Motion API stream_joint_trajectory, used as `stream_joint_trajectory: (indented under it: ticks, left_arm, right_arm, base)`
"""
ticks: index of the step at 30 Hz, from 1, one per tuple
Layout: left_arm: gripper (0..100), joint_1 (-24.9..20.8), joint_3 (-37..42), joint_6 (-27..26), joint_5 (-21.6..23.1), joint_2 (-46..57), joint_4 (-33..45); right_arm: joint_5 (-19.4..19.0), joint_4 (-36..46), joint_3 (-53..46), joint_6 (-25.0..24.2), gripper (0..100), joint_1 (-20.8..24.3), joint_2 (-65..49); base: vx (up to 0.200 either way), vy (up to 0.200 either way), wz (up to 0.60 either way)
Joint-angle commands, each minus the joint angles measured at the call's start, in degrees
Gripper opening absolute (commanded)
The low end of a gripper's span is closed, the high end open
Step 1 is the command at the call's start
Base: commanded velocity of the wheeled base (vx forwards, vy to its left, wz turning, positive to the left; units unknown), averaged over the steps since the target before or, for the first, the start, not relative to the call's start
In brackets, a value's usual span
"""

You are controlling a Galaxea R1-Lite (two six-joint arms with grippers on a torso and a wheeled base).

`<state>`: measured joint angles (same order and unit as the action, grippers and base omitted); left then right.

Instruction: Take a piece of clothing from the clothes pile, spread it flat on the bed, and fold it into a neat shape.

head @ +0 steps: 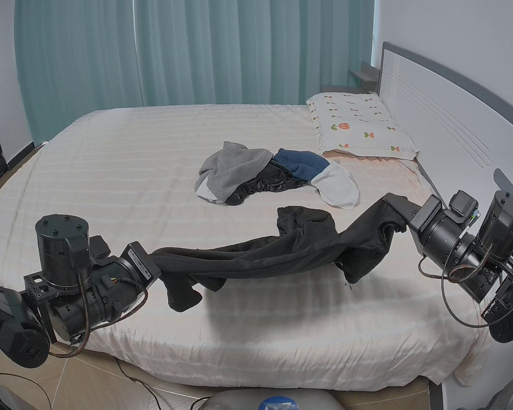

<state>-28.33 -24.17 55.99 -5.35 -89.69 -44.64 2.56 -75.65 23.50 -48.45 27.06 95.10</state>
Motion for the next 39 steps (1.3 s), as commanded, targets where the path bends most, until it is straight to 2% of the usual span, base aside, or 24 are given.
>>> stream_joint_trajectory:
  ticks: [1,15,22,25,39]
  left_arm:
    - [0,0.8,-0.2,0.1,0.2,0.2,0.0]
    - [0,3.0,-0.2,0.1,0.2,-0.6,-2.8]
    - [0,3.1,-1.4,2.6,1.7,-2.5,-3.2]
    - [0,3.9,-1.6,4.2,2.1,-2.7,-4.6]
    - [0,4.3,-0.7,4.2,2.1,-3.0,-5.6]
  right_arm:
    - [0.1,0.0,0.0,0.1,0,0.4,0.7]
    - [0.1,-0.1,0.1,0.2,0,-0.1,1.5]
    - [1.3,-0.3,0.8,0.2,0,1.4,1.8]
    - [2.0,-1.3,0.8,0.3,0,1.8,2.0]
    - [2.5,-10.0,0.3,0.1,0,1.3,10.4]
  base:
    - [0.000,0.200,0.00]
    - [0.000,0.200,0.00]
    - [0.000,0.200,0.00]
    - [0.000,0.200,0.00]
    - [0.000,0.200,0.00]
